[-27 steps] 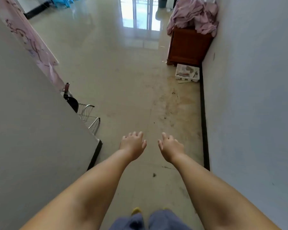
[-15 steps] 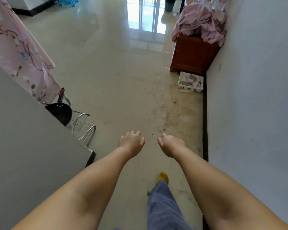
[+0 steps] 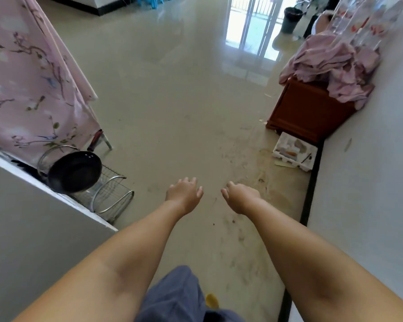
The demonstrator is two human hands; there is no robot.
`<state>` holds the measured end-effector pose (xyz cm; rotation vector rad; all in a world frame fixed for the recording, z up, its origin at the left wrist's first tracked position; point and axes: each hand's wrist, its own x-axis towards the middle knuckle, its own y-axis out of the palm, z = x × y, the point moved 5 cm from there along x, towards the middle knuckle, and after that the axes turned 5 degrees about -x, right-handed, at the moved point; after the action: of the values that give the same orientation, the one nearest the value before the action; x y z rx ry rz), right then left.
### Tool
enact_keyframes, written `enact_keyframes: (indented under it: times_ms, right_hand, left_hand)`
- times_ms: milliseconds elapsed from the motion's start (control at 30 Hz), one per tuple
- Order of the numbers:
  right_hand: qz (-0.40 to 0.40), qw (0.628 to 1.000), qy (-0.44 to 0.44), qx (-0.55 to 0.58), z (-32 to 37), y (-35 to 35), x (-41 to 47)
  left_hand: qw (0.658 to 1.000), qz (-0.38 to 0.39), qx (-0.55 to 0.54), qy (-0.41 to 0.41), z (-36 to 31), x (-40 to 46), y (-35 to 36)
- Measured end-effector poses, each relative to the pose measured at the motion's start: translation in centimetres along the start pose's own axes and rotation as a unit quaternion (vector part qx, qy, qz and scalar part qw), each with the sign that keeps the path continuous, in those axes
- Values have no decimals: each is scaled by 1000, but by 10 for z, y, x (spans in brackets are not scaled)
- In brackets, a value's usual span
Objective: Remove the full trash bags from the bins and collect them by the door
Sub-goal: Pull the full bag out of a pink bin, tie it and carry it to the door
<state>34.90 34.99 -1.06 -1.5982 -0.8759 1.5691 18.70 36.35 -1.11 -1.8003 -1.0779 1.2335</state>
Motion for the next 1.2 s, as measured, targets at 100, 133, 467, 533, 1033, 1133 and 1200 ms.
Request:
enact_keyframes:
  times_ms: [100, 133, 467, 533, 1033, 1133, 1200]
  right_hand:
    - [2, 999, -26, -20, 9, -29, 51]
    - [4, 998, -42, -42, 13, -39, 70]
    - [-7, 988, -102, -117, 57, -170, 266]
    - [-11, 989, -104, -102, 67, -196, 300]
    - [3, 973, -193, -124, 172, -373, 613]
    - [8, 955, -240, -175, 204, -405, 668]
    - [17, 950, -256, -178, 228, -421, 703]
  left_hand:
    - [1000, -8, 8, -13, 10, 47, -19]
    - [1000, -11, 12, -17, 14, 65, -27]
    - [999, -34, 14, -36, 67, 258, -154]
    - [998, -33, 13, -50, 83, 291, -179]
    - [981, -65, -42, -179, 205, 561, -320]
    - [973, -66, -70, -209, 231, 607, -346]
    - [968, -68, -80, -228, 254, 633, -361]
